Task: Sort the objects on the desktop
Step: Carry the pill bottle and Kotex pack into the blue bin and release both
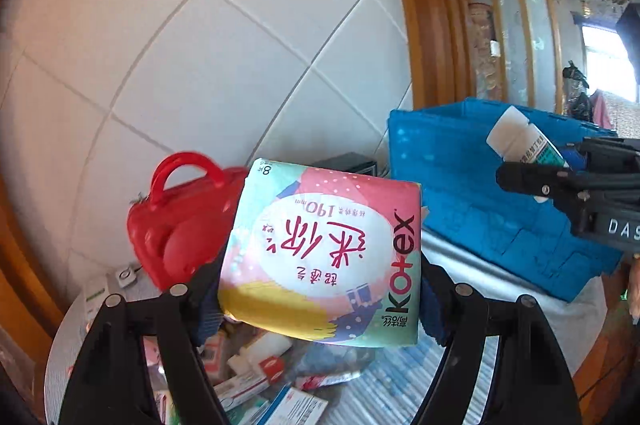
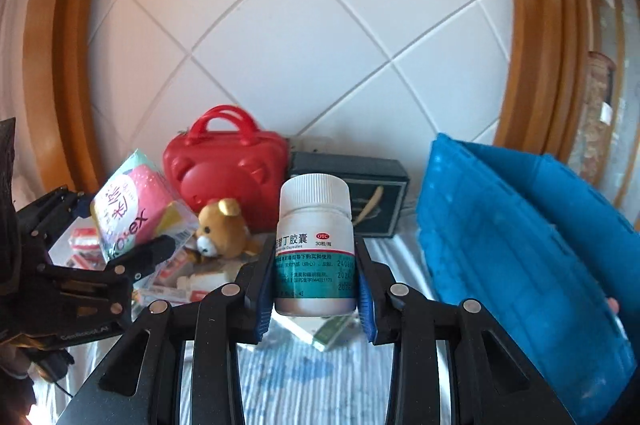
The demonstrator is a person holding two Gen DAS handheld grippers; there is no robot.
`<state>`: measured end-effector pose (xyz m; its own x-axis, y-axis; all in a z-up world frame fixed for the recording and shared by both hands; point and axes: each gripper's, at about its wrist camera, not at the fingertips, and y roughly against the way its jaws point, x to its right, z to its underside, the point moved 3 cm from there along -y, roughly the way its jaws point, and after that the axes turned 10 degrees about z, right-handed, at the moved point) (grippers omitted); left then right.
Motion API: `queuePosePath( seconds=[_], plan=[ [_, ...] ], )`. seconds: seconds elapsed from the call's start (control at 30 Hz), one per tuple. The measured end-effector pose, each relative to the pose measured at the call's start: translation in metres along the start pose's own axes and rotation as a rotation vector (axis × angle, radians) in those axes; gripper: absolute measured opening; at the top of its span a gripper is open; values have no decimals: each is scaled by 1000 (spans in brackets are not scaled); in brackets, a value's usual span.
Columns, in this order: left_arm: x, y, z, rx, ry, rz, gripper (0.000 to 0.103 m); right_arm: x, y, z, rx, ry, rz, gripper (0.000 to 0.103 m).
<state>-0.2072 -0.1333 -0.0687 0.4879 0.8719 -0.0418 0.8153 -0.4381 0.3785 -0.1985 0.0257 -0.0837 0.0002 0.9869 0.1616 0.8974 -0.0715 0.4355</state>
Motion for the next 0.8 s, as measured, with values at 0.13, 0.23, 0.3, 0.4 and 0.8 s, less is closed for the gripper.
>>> queuePosePath(
  seconds=[0.13, 0.23, 0.3, 0.4, 0.8],
  plan=[
    [54, -9, -44, 65, -65, 70, 77, 54, 30, -4, 42, -69, 114, 33],
    [100, -15, -75, 110, -110, 128, 77, 97, 57, -8, 84, -124, 184, 33],
    [130, -21, -94, 130, -137, 156, 77, 126, 74, -11, 113, -145, 227, 33],
    [175, -35, -122, 156, -166, 186, 77, 173, 93, -15, 138, -173, 273, 33],
    [300, -128, -210, 159, -183, 208, 77, 341, 59, -31, 119, -211, 352, 34]
  ],
)
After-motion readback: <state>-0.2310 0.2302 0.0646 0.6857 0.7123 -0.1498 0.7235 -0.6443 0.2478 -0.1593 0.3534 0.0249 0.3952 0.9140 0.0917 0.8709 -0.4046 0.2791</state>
